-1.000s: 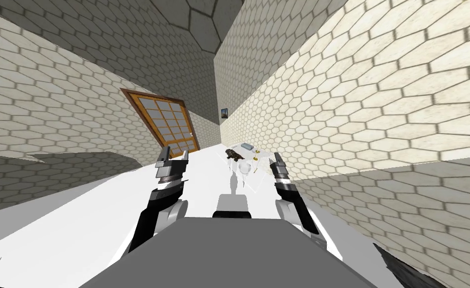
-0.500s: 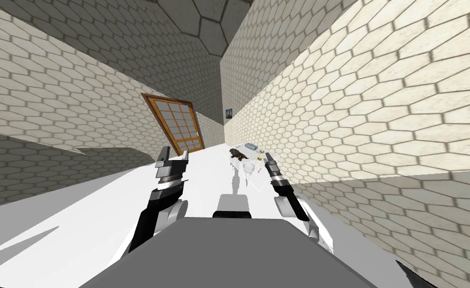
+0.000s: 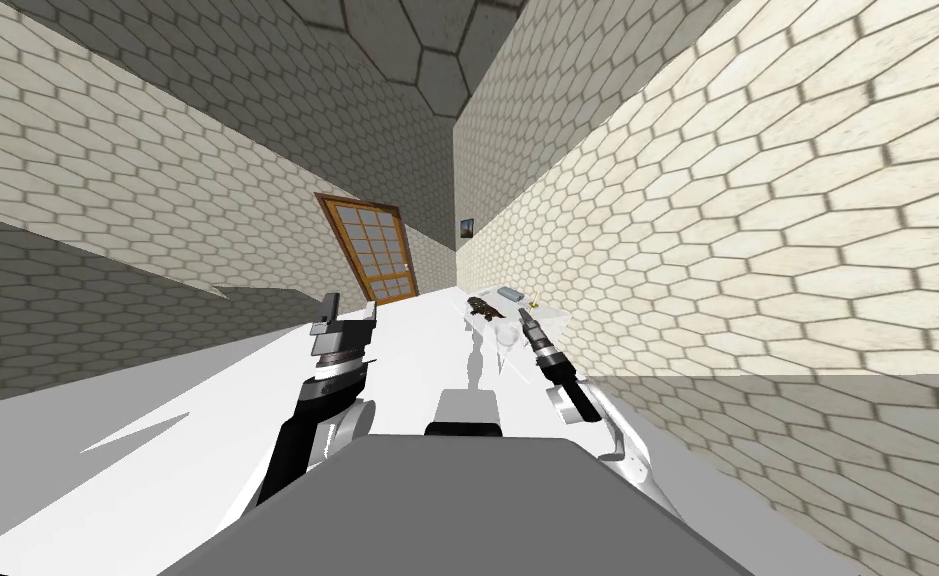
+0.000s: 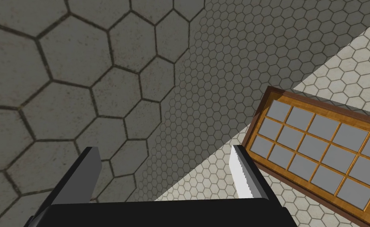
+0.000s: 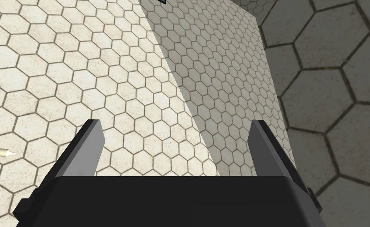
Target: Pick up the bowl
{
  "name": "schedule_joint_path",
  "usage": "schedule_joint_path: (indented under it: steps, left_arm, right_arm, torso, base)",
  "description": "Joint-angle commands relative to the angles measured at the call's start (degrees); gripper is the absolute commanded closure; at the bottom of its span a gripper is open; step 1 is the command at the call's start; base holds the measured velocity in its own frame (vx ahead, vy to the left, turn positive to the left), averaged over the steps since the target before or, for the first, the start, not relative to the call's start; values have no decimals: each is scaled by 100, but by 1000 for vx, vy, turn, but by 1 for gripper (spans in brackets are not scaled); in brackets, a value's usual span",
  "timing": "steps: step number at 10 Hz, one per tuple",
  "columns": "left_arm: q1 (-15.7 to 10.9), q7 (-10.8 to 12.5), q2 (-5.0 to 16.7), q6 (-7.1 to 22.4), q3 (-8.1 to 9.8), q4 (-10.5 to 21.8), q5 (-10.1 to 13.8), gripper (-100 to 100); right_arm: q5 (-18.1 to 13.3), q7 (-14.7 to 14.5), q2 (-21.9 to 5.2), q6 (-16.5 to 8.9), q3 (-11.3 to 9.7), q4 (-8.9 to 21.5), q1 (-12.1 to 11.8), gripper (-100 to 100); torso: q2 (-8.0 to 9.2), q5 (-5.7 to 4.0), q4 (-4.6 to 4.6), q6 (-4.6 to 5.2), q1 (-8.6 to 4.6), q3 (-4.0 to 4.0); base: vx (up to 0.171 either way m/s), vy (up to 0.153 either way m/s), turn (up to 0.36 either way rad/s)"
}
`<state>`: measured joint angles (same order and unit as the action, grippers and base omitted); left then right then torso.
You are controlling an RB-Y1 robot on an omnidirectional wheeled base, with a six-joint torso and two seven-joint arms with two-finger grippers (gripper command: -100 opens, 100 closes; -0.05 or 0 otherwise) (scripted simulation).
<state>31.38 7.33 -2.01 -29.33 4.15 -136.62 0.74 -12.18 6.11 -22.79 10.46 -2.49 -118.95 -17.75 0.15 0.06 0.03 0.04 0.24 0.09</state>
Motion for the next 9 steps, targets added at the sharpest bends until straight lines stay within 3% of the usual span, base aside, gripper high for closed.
schedule_joint_path:
  steps: [1, 2, 4, 5, 6, 7, 9]
  left_arm:
    - [0, 0, 0, 0, 0, 0, 0, 0]
    - [0, 0, 0, 0, 0, 0, 0, 0]
    - [0, 0, 0, 0, 0, 0, 0, 0]
    - [-1, 0, 0, 0, 0, 0, 0, 0]
    - [0, 0, 0, 0, 0, 0, 0, 0]
    - [0, 0, 0, 0, 0, 0, 0, 0]
    - [0, 0, 0, 0, 0, 0, 0, 0]
  right_arm:
    - [-286, 161, -257, -76, -109, 253, 151, -100]
    - [-295, 161, -257, -76, -109, 253, 151, -100]
    - [-710, 430, -635, -256, -325, 654, 369, -100]
    - [-798, 430, -684, -256, -325, 654, 369, -100]
    - [-1018, 559, -899, -339, -445, 868, 465, -100]
    - [-1061, 559, -900, -339, -445, 868, 465, -100]
    - [-1463, 801, -1276, -488, -704, 1266, 624, -100]
  torso:
    - [0, 0, 0, 0, 0, 0]
    - [-5, 0, -1, -4, 0, -3]
    - [-6, -2, -1, -3, -7, -4]
    - [-5, -1, -1, -4, 0, -3]
    - [-6, 0, -1, 0, -2, -3]
    - [-9, 1, -2, -3, 4, -5]
    - [-12, -1, -3, -3, -2, -7]
  base:
    - [-18, 74, 94]
    - [-12, 54, 83]
    - [-26, 67, 171]
    - [-16, 71, 110]
    - [-4, 90, 157]
    - [0, 66, 72]
    - [5, 86, 187]
